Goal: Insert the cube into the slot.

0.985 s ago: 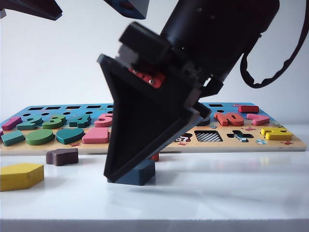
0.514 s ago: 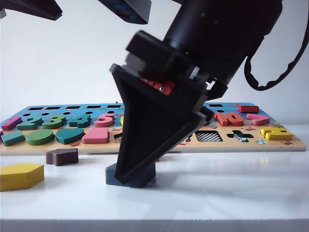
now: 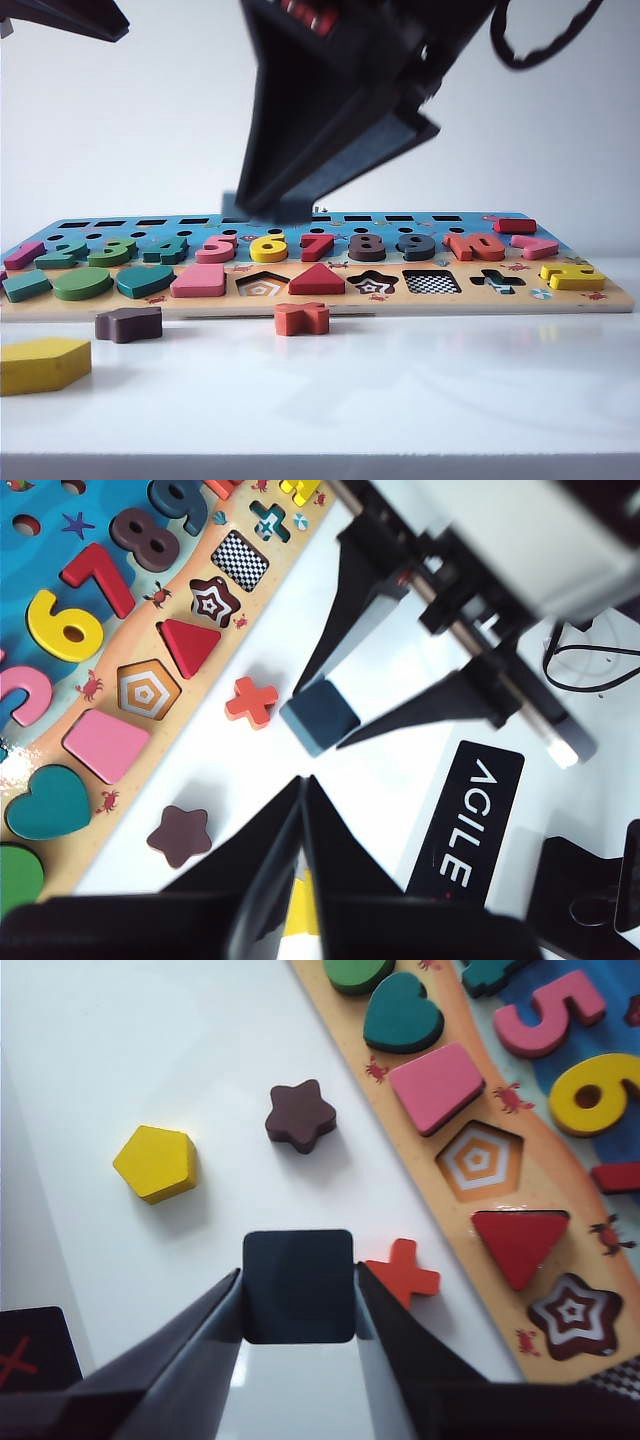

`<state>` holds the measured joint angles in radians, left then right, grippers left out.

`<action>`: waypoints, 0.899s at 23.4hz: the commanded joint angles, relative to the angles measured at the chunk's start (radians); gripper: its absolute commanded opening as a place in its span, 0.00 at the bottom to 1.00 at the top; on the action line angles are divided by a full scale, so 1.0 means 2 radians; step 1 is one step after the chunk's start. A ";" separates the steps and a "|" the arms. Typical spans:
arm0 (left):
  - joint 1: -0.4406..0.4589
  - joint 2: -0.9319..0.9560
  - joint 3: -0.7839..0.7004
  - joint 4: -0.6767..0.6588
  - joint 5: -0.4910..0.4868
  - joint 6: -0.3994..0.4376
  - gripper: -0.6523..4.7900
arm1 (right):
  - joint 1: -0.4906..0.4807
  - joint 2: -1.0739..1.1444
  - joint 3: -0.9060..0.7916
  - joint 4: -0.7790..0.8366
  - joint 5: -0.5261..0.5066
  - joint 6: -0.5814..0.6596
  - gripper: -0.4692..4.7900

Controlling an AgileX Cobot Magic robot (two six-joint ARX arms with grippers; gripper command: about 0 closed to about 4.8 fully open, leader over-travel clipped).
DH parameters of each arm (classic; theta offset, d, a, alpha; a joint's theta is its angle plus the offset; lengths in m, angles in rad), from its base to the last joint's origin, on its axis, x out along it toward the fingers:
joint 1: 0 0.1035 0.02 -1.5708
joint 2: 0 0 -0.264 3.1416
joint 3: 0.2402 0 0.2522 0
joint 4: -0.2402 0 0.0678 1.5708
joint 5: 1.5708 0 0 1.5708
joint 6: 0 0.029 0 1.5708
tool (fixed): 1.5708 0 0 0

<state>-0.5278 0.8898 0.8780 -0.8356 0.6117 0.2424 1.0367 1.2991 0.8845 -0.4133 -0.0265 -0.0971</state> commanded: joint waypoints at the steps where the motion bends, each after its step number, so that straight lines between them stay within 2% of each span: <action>1: 0.000 -0.001 0.002 0.002 0.002 0.002 0.15 | -0.030 -0.032 0.009 -0.034 0.002 -0.058 0.25; 2: 0.000 -0.001 0.002 0.003 0.002 0.002 0.15 | -0.039 -0.038 0.011 -0.043 0.002 -0.079 0.24; 5: 0.000 -0.001 0.002 0.004 0.002 0.002 0.15 | -0.084 -0.052 0.012 -0.079 0.002 -0.208 0.20; 6: 0.000 -0.001 0.002 0.004 0.002 0.002 0.15 | -0.091 -0.051 0.012 -0.082 0.002 -0.231 0.19; 8: 0.000 -0.002 0.002 0.008 0.002 0.002 0.15 | -0.109 -0.041 0.012 -0.075 0.002 -0.295 0.13; 10: 0.000 -0.002 0.002 0.016 0.003 0.002 0.15 | -0.115 -0.033 0.012 -0.061 0.005 -0.312 0.11; 13: 0.000 -0.002 0.002 0.047 0.006 0.000 0.15 | -0.124 -0.006 0.012 -0.033 0.038 -0.327 0.08; 16: 0.000 -0.002 0.002 0.065 0.040 0.000 0.15 | -0.128 0.019 0.012 -0.038 0.055 -0.332 0.08; 21: 0.000 -0.002 0.002 0.066 0.065 0.000 0.15 | -0.129 0.022 0.012 -0.045 0.068 -0.355 0.08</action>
<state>-0.5274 0.8894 0.8780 -0.7166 0.7280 0.2398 0.7803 1.3445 0.9024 -0.5053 0.1036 -0.7776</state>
